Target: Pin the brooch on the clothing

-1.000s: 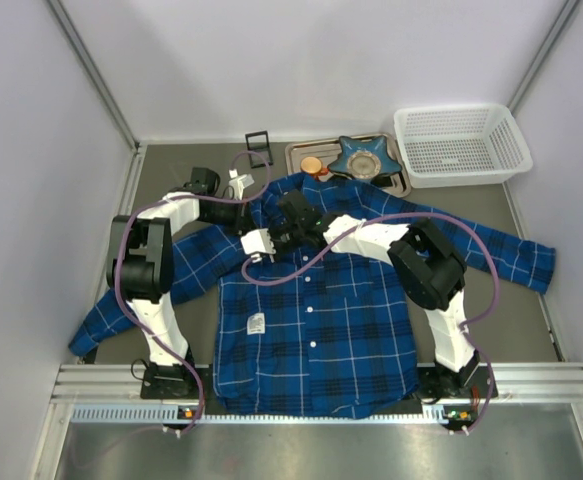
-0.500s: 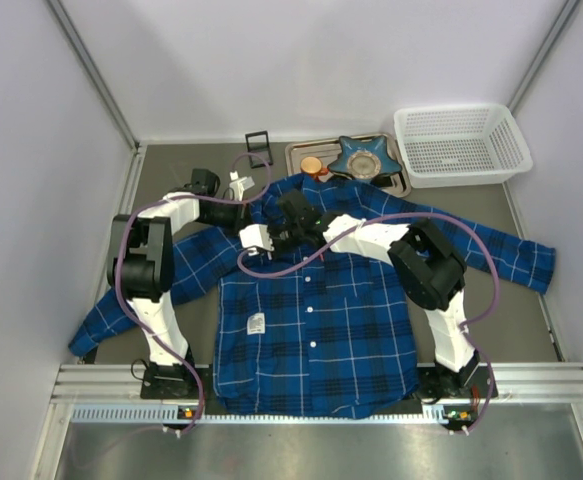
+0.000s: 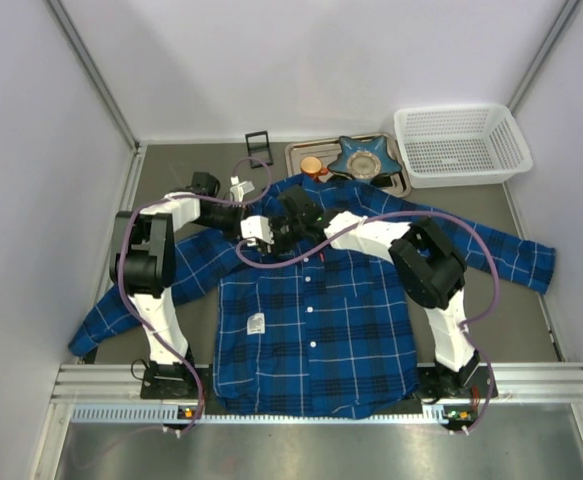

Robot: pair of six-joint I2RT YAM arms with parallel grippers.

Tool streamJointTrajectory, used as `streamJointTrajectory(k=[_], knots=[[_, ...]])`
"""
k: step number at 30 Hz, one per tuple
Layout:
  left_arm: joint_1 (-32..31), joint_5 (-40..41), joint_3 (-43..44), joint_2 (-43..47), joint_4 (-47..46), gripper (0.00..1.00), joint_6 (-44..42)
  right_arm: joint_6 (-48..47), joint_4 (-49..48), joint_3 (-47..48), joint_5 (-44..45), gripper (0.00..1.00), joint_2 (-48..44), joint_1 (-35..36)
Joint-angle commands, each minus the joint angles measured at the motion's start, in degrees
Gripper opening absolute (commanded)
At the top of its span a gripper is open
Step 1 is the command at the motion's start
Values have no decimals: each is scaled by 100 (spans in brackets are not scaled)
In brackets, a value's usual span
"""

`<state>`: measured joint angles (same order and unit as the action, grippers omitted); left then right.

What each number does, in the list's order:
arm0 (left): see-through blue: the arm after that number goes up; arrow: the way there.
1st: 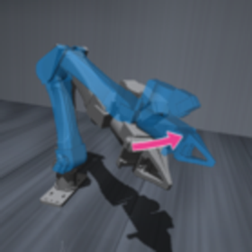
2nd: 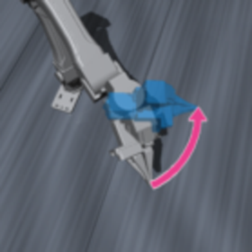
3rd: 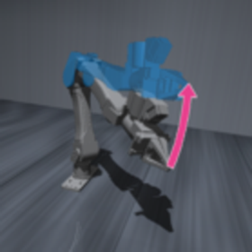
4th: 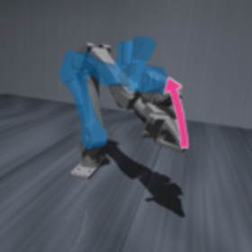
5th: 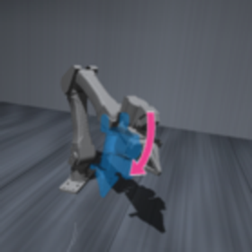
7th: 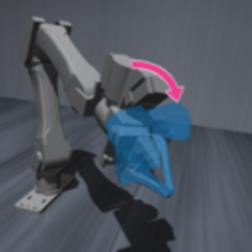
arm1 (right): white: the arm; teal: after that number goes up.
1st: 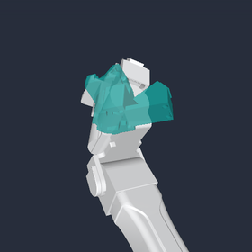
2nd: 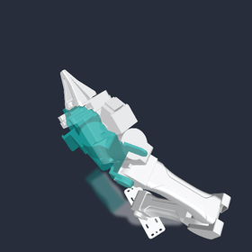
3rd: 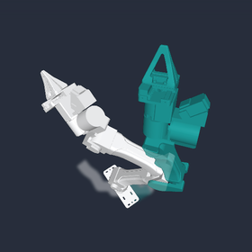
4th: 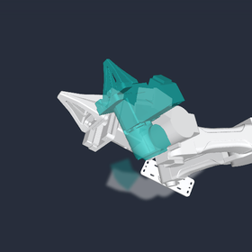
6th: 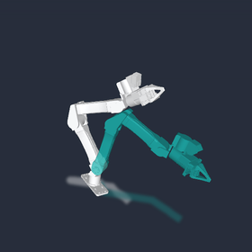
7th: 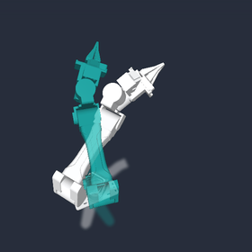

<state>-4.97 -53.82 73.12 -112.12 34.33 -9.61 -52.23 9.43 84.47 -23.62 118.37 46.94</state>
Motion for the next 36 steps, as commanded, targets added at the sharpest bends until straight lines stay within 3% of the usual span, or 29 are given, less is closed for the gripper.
streamJointTrajectory(k=[1,8,15,23,30,36], knots=[[-4,-322,158,-56,145,0,-164,344,-257,438,-3,51,107,-97],[5,-374,123,-21,92,0,-200,767,-82,624,-415,56,117,-299],[31,-410,123,-56,13,0,-208,942,463,518,-1399,69,-112,-571],[49,-620,123,-65,30,0,-516,1689,1113,1115,-2515,65,169,-932],[75,-761,106,-82,127,0,-797,2251,1298,1687,-2982,63,678,-932],[172,-752,123,-153,223,0,-876,1990,1333,1372,-3175,64,600,-959]])
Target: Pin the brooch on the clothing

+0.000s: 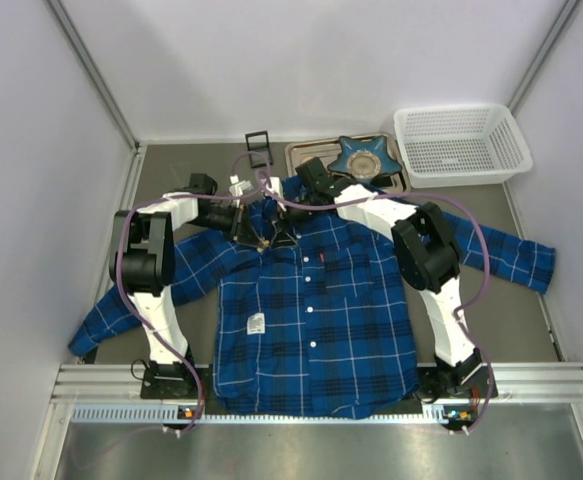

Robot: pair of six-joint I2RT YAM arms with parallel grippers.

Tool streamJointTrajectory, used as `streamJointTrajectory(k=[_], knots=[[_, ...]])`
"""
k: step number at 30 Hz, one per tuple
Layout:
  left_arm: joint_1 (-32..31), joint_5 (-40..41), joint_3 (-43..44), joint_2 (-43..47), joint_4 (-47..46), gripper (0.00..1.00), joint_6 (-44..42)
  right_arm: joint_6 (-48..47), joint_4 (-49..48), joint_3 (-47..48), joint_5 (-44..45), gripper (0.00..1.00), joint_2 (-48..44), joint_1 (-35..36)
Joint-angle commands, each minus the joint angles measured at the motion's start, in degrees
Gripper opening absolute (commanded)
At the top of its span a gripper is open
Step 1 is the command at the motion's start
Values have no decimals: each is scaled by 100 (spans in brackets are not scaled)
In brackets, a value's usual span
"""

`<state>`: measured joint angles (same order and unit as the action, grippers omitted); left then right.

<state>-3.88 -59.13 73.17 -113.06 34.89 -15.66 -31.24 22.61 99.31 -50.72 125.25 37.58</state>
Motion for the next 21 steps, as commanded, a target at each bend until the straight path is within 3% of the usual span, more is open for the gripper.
streamJointTrajectory(k=[1,4,14,21], knots=[[71,-230,119,-67,167,0,-271,-180,7,-192,-483,64,-184,-32],[80,-256,136,-111,184,0,-306,-321,-2,-394,-579,64,-282,-49],[107,-248,145,-155,228,0,-341,-594,-466,-1071,-650,79,-826,-111],[124,-335,163,-164,237,0,-420,917,-2013,-1353,-869,99,-713,-339]])
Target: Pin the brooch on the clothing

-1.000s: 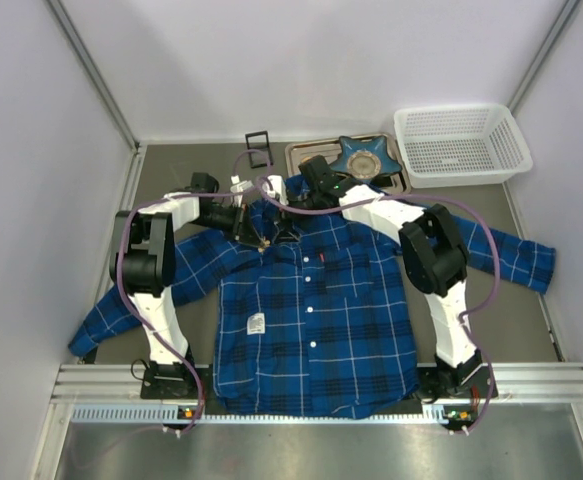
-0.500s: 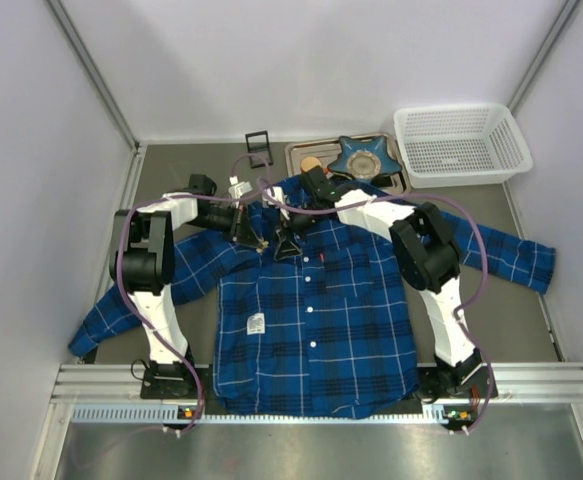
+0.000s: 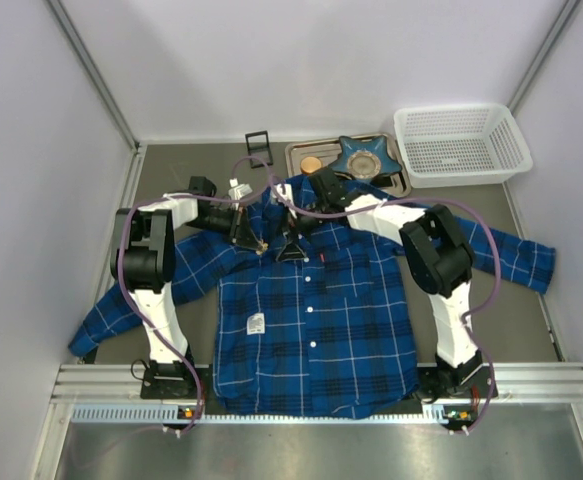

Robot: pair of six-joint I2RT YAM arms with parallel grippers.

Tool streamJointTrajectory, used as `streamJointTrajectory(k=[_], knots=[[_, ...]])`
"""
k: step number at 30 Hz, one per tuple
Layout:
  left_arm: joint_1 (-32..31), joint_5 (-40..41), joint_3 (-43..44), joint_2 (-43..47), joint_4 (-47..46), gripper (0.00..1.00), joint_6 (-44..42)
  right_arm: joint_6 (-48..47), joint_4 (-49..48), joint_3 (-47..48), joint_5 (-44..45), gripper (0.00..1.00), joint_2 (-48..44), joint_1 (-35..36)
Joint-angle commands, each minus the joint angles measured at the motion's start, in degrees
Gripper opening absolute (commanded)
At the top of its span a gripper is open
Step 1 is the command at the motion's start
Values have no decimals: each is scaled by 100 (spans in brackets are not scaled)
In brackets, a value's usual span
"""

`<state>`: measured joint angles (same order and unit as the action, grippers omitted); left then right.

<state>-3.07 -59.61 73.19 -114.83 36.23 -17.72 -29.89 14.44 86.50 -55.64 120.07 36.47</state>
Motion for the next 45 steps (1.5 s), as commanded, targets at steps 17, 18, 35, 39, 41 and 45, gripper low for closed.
streamJointTrajectory(k=[17,18,35,39,41,45], knots=[[105,-622,125,22,209,0,-645,1398,29,1254,-1142,92,947,-272],[105,-639,126,22,253,0,-715,1450,111,1395,-1168,92,1061,-263],[114,-727,161,-101,666,0,-1129,1126,77,781,-1160,90,983,-43],[114,-736,187,-145,710,0,-1164,1135,-142,711,-809,89,922,44],[114,-727,187,-154,728,0,-1182,1275,-327,667,-598,89,913,97],[114,-753,222,-180,815,0,-1217,1319,-441,579,-273,86,869,194]])
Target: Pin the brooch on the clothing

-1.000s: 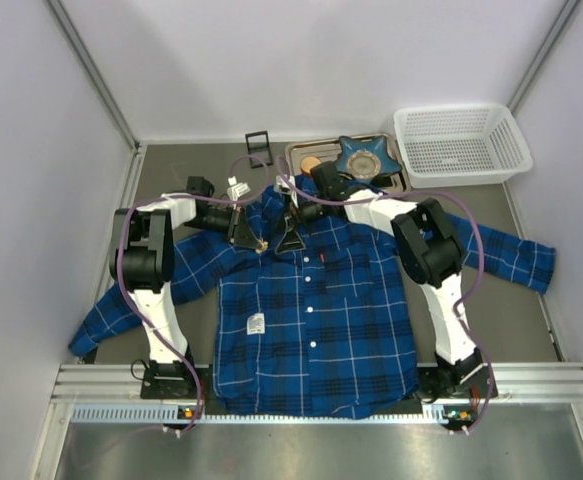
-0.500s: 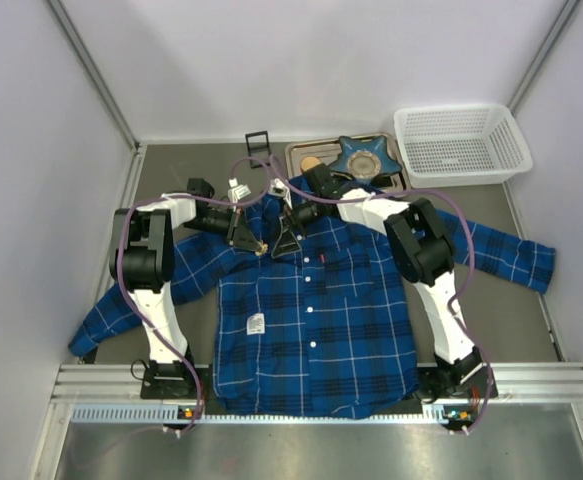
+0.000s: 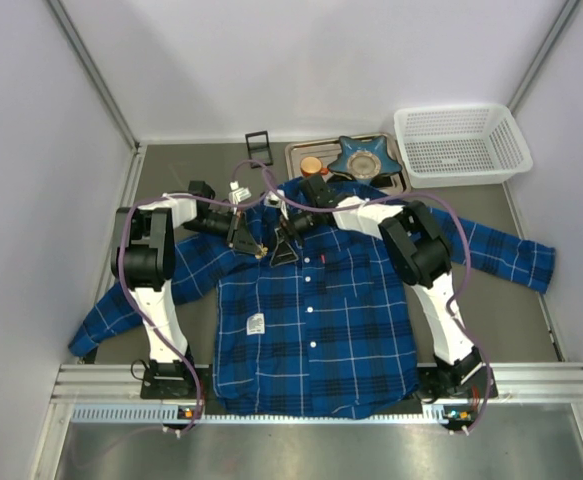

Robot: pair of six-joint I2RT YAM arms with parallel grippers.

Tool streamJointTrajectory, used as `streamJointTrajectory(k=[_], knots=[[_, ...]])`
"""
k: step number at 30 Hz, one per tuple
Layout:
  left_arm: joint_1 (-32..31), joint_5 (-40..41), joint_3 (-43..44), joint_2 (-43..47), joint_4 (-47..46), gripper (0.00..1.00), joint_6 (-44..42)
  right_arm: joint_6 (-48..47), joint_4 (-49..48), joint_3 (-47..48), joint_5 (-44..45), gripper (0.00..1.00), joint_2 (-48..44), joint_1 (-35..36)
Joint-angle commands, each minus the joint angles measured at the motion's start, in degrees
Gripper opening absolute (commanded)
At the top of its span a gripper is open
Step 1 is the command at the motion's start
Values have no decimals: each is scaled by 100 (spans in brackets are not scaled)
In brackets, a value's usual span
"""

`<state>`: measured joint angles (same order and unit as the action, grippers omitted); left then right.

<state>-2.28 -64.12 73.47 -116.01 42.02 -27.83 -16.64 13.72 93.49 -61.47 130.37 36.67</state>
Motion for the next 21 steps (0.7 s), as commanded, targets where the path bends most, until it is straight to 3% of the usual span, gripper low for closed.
streamJointTrajectory(k=[1,21], knots=[[35,-312,203,-80,245,0,-214,-6,-404,-156,381,84,-204,192],[35,-338,466,-273,852,0,-671,917,-1924,-665,689,58,-363,236]])
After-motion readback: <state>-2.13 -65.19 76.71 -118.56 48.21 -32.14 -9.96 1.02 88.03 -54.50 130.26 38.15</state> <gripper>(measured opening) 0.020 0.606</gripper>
